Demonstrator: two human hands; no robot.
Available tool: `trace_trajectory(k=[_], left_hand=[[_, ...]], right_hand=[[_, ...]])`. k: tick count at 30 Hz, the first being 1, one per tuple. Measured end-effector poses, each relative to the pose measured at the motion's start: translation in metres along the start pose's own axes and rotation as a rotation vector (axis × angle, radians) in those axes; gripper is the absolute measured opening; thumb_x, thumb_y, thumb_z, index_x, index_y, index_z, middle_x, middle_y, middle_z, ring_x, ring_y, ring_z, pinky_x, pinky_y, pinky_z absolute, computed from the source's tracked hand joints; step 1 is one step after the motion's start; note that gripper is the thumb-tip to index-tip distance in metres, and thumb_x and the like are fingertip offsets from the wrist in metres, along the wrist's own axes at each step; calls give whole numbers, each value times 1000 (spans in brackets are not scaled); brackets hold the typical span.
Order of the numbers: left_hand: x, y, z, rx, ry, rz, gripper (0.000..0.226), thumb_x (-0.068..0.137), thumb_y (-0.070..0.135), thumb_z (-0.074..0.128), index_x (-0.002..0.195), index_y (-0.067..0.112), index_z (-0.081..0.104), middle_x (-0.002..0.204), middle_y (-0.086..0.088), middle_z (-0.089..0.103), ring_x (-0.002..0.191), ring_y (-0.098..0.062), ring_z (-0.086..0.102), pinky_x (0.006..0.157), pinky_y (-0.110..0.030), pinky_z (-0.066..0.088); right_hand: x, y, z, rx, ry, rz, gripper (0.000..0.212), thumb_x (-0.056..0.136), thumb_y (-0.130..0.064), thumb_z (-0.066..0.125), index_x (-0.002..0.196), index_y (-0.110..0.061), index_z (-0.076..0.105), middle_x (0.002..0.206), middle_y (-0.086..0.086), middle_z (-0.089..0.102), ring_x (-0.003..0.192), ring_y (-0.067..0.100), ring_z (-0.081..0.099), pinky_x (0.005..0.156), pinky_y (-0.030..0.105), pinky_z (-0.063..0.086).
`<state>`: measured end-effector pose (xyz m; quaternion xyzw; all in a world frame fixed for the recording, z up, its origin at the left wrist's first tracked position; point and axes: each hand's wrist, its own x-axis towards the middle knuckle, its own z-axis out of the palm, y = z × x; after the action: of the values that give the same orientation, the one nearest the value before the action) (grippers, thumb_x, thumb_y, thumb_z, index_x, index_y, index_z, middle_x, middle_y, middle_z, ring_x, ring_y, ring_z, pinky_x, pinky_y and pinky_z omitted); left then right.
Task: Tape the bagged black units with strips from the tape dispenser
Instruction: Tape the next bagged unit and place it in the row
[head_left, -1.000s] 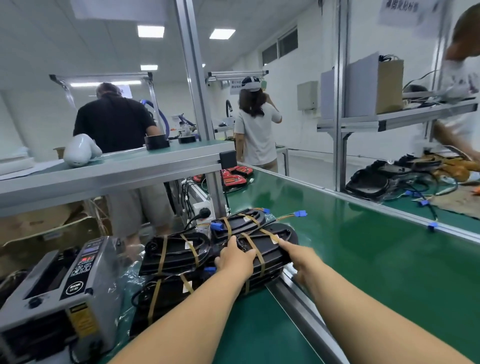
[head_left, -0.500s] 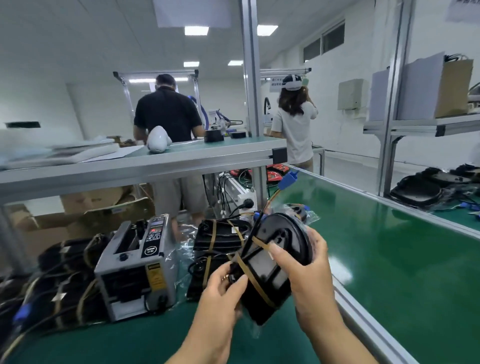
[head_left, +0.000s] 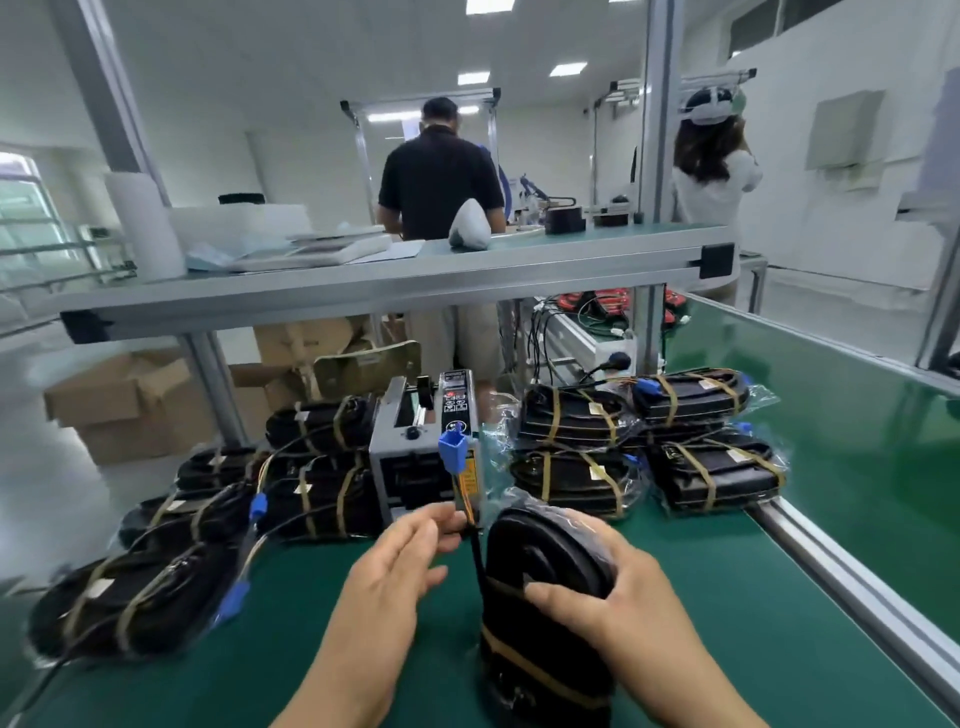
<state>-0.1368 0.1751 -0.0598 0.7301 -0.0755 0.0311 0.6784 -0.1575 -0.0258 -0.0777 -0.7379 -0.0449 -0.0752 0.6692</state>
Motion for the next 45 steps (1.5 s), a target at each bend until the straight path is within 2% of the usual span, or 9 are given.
trace_trajectory(k=[7,13,17,22,26,28,33,38,45], left_hand=[[-8,-6,12,119,-202,317,10,83,41,72,89,34,76,97,5,70,95,-11,66,85,-20,49],[-16,-18,25,381,-124,597,7,79,35,70,82,34,76,88,9,61,89,-14,65,80,-24,50],[-19,-19,32,501,3,689,9,81,29,69,81,22,75,84,12,58,83,-9,60,73,-23,49],[-16,-8,24,434,-34,552,6,80,38,67,78,32,69,84,14,63,82,-10,63,71,-18,46],[9,6,5,301,173,355,13,79,46,72,91,44,67,91,19,63,86,-3,61,73,-9,45],[28,12,0,300,84,278,25,80,30,76,97,46,68,96,20,61,91,-1,59,79,-12,46],[57,22,2,177,-101,192,6,82,10,75,82,16,78,88,-6,72,88,-26,67,83,-34,55],[68,25,-2,67,59,193,13,88,8,67,79,15,74,77,-1,73,77,-14,64,78,-28,52],[59,55,-14,495,-578,422,50,71,34,81,117,45,66,132,23,51,131,-2,43,107,-21,36]], right_hand=[[-1,-2,1,-33,-5,-12,51,67,-26,90,109,-36,64,95,-26,74,89,-6,70,72,3,46],[1,-5,-2,-33,-96,-23,83,51,-86,67,116,-35,64,108,-18,74,104,-1,68,87,14,49],[2,-8,-6,-24,-235,-18,44,86,-47,59,129,-40,58,123,-16,69,118,4,62,99,19,47],[11,-4,-9,-80,-358,2,89,64,-7,84,137,-40,45,127,-5,68,120,14,64,102,32,49],[13,2,-9,-85,-324,-8,84,66,-14,84,130,-55,47,128,-11,67,119,10,63,103,34,46],[13,1,-7,-86,-315,-22,82,66,-16,84,130,-54,48,128,-11,67,119,10,63,102,32,47],[9,0,-2,-74,-310,-12,78,69,-10,80,130,-48,50,121,-7,71,112,13,67,98,27,52],[8,-4,-2,-95,-379,43,81,71,-6,76,136,-45,46,119,0,72,111,27,68,102,43,51],[14,-5,-5,-75,-347,18,78,69,-6,77,134,-39,51,123,-2,70,115,19,66,102,39,50]])
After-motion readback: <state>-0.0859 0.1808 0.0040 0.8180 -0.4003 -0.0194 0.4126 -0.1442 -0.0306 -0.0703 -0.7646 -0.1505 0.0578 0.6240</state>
